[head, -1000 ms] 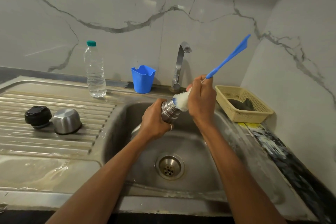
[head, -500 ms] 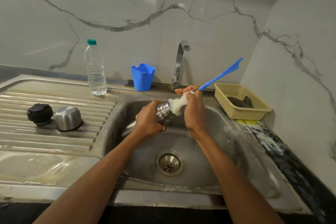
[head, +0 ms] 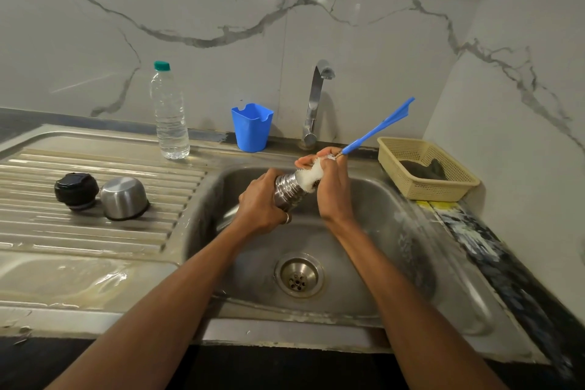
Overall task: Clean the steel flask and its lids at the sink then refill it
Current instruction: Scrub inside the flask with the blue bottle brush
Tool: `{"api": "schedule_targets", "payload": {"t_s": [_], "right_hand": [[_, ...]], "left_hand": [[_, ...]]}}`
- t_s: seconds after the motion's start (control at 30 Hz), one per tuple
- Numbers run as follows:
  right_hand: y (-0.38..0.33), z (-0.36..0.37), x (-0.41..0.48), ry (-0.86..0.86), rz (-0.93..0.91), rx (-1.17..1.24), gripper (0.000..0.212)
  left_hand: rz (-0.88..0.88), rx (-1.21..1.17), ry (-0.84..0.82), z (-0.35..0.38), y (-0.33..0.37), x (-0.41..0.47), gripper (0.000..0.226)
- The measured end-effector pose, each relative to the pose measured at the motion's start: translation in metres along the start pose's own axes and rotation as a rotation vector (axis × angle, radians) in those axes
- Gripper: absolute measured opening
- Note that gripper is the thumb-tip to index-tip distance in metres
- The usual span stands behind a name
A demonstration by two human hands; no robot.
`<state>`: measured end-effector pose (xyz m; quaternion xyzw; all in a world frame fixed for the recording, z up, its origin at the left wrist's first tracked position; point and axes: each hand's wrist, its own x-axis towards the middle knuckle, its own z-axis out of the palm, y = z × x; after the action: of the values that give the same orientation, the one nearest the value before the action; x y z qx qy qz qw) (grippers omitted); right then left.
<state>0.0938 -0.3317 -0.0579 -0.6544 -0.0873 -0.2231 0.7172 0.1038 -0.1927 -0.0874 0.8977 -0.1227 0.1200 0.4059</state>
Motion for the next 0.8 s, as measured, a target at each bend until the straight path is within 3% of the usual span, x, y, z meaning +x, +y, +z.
{"api": "schedule_targets", "payload": {"t_s": [0.2, 0.8], "right_hand": [[0.006, 0.011, -0.005, -0.063, 0.023, -0.033, 0.011], [-0.003, -0.004, -0.001, -0.274, 0.163, -0.211, 0.038]], "left_hand": [[-0.036, -0.073, 0.029, 0.003, 0.003, -0.001, 0.076], [-0.062, -0.129, 0.02, 0.001, 0.006, 0.004, 0.064]]}}
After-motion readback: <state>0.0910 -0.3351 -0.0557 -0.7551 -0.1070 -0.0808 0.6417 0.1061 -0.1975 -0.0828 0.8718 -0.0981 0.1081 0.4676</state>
